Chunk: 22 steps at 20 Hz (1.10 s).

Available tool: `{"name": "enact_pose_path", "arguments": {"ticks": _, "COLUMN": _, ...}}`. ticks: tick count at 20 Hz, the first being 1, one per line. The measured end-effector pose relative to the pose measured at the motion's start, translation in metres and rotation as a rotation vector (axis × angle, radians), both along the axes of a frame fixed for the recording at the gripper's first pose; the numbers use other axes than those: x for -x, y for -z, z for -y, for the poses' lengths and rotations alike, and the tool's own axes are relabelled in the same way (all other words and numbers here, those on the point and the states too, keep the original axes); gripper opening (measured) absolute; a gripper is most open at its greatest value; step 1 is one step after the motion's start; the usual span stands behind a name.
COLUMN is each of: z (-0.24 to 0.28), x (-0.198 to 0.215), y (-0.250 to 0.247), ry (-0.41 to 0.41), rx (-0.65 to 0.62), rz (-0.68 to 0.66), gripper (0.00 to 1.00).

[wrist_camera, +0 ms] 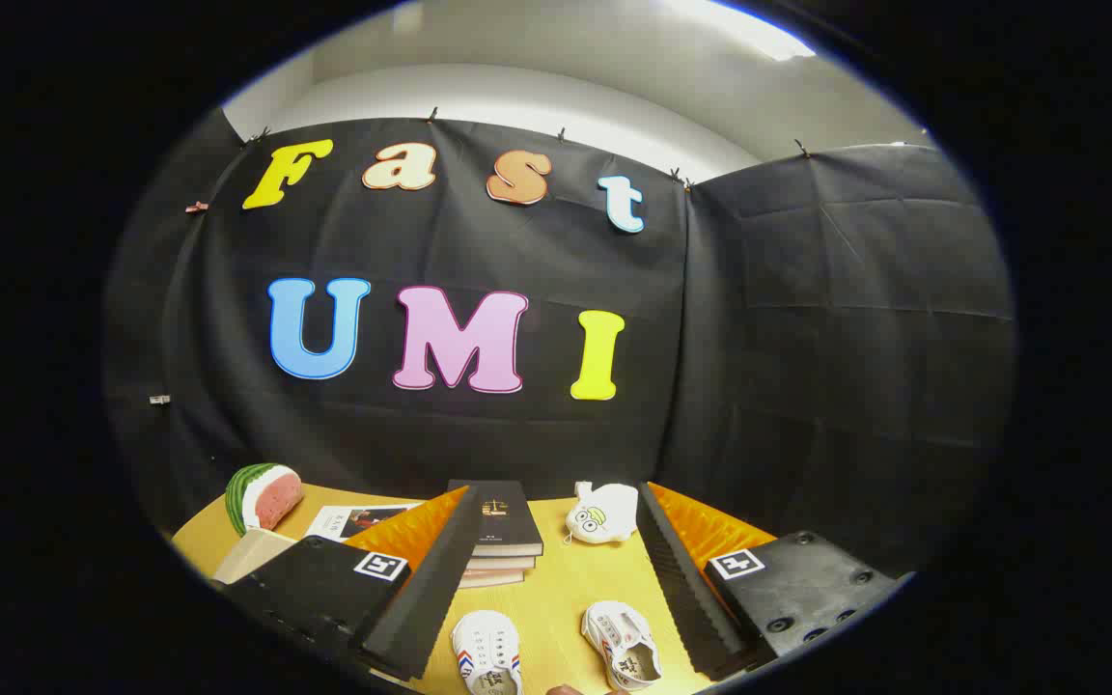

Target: Open the storage box then place both shoes into the box .Put the left shoe in first, then the right shoe, with the right side of both shoes facing outward in a uniform manner.

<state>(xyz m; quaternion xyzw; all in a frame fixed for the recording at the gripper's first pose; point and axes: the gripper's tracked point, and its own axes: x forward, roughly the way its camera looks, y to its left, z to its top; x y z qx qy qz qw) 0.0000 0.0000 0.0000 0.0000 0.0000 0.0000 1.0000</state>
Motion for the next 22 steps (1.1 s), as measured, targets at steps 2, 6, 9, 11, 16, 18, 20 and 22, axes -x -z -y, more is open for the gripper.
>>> {"name": "enact_pose_path", "arguments": {"ticks": 2, "z": 0.0, "x": 0.001, "y": -0.001, "ry": 0.001, "rx": -0.004, "rz": 0.001, "gripper": 0.97}}
{"name": "enact_pose_path", "arguments": {"ticks": 6, "z": -0.005, "x": 0.002, "y": 0.001, "ry": -0.012, "rx": 0.003, "rz": -0.002, "gripper": 0.97}}
{"name": "enact_pose_path", "arguments": {"ticks": 9, "z": -0.01, "x": 0.006, "y": 0.006, "ry": -0.026, "rx": 0.001, "rz": -0.017, "gripper": 0.97}}
{"name": "enact_pose_path", "arguments": {"ticks": 11, "z": -0.014, "x": 0.009, "y": 0.009, "ry": -0.037, "rx": -0.002, "rz": -0.025, "gripper": 0.97}}
{"name": "enact_pose_path", "arguments": {"ticks": 16, "z": -0.017, "x": 0.014, "y": 0.015, "ry": -0.053, "rx": 0.0, "rz": -0.042, "gripper": 0.97}}
{"name": "enact_pose_path", "arguments": {"ticks": 18, "z": -0.018, "x": 0.016, "y": 0.017, "ry": -0.06, "rx": -0.011, "rz": -0.051, "gripper": 0.97}}
{"name": "enact_pose_path", "arguments": {"ticks": 20, "z": -0.019, "x": 0.016, "y": 0.021, "ry": -0.07, "rx": -0.022, "rz": -0.066, "gripper": 0.97}}
{"name": "enact_pose_path", "arguments": {"ticks": 22, "z": -0.021, "x": 0.014, "y": 0.026, "ry": -0.09, "rx": -0.036, "rz": -0.089, "gripper": 0.97}}
